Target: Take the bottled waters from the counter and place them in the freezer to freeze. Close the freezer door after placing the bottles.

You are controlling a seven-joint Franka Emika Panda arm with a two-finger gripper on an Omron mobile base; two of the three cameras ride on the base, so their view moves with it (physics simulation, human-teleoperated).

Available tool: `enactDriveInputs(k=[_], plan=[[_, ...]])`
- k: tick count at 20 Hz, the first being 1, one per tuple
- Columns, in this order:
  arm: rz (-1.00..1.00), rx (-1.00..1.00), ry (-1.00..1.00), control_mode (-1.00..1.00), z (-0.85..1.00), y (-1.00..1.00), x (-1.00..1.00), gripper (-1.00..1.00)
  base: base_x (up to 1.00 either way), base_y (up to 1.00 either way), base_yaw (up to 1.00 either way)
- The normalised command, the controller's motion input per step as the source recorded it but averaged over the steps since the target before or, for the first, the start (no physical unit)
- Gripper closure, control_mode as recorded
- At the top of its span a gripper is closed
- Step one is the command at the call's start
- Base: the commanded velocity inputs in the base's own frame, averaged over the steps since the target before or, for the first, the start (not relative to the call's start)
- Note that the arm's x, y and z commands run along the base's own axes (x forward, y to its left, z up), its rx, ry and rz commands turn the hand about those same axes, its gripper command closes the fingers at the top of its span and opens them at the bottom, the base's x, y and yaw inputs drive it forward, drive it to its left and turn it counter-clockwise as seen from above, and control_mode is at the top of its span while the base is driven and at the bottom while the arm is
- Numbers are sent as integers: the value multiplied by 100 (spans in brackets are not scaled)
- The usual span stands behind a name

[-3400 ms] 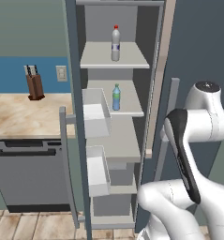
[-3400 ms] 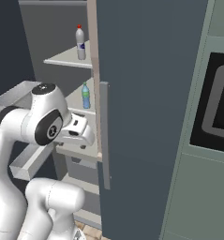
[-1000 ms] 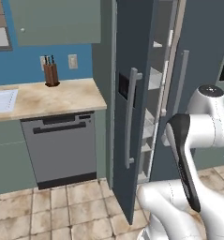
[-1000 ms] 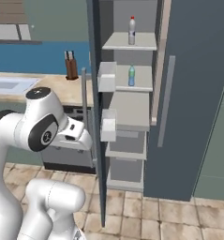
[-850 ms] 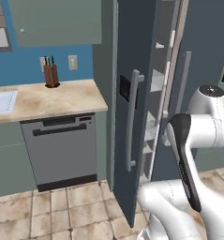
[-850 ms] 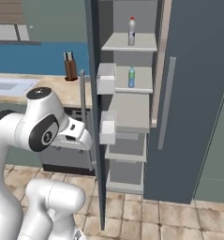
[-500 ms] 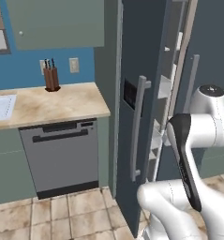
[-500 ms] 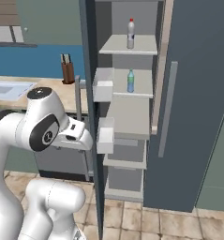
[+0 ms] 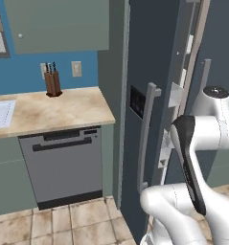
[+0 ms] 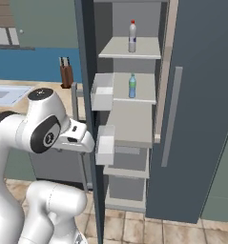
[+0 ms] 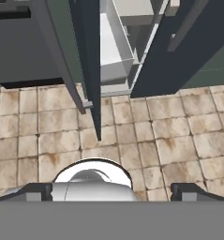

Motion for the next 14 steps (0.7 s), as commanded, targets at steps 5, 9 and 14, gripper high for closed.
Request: enactDriveInputs(k=[5, 9, 14], plan=[[0, 0, -1, -100, 0, 1, 0, -100, 0, 0, 0], [-12, -9, -25, -100, 19, 52, 1, -100, 0, 0, 0], [-27, -13, -18, -100, 8, 70, 22, -100, 0, 0, 0]])
